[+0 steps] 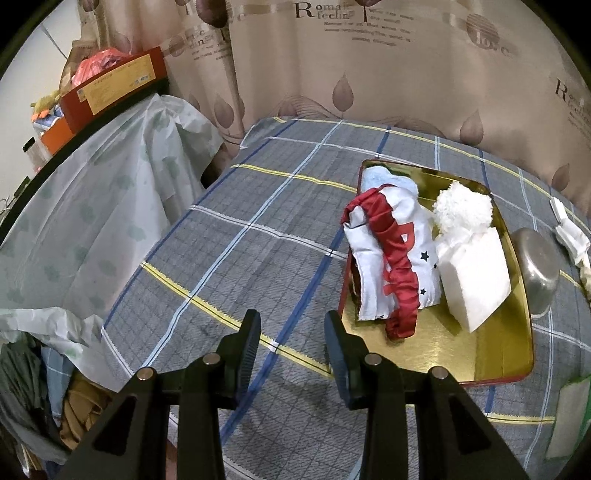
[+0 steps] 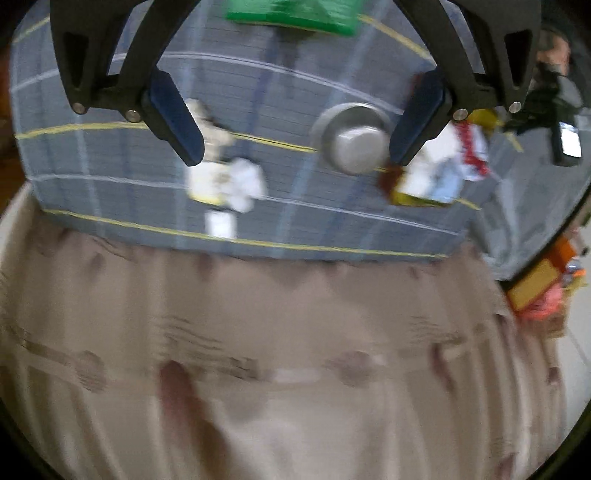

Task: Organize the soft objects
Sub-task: 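Move the right gripper to the cream satin scrunchie and grasp it, then lift the cream scrunchie with the right gripper, then grasp the white sock with the left gripper while the right gripper holds the scrunchie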

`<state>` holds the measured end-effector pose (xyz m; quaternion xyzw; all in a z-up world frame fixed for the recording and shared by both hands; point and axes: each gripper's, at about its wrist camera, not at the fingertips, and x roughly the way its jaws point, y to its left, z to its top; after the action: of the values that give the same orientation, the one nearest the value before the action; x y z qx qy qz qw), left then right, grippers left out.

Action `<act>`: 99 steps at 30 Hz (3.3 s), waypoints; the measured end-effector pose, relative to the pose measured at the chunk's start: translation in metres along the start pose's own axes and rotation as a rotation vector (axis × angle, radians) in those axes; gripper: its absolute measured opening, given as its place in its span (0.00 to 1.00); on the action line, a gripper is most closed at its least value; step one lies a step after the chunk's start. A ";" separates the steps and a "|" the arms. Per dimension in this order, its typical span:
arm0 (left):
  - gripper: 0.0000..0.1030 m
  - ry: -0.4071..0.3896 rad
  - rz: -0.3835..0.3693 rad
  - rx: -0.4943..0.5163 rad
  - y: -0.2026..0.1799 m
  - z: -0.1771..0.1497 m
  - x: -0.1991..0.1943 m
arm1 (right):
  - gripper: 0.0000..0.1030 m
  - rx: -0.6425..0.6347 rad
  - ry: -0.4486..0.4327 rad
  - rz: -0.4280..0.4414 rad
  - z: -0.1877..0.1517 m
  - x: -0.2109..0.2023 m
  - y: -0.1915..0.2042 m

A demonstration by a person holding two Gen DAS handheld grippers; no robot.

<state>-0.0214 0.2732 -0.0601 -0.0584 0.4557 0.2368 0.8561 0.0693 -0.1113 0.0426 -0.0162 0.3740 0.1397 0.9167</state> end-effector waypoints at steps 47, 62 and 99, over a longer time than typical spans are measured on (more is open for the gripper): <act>0.35 -0.043 -0.232 0.384 -0.218 0.041 -0.037 | 0.23 0.046 0.219 -0.056 -0.087 0.145 -0.133; 0.42 0.026 -0.506 0.471 -0.347 0.063 -0.035 | 0.24 0.089 0.154 -0.218 -0.127 0.098 -0.178; 0.23 0.321 -0.442 0.356 -0.441 0.102 0.047 | 0.36 0.095 0.149 -0.172 -0.129 0.101 -0.175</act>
<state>0.2802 -0.0669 -0.0903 -0.0418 0.5955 -0.0505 0.8007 0.0973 -0.2720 -0.1330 -0.0149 0.4444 0.0410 0.8947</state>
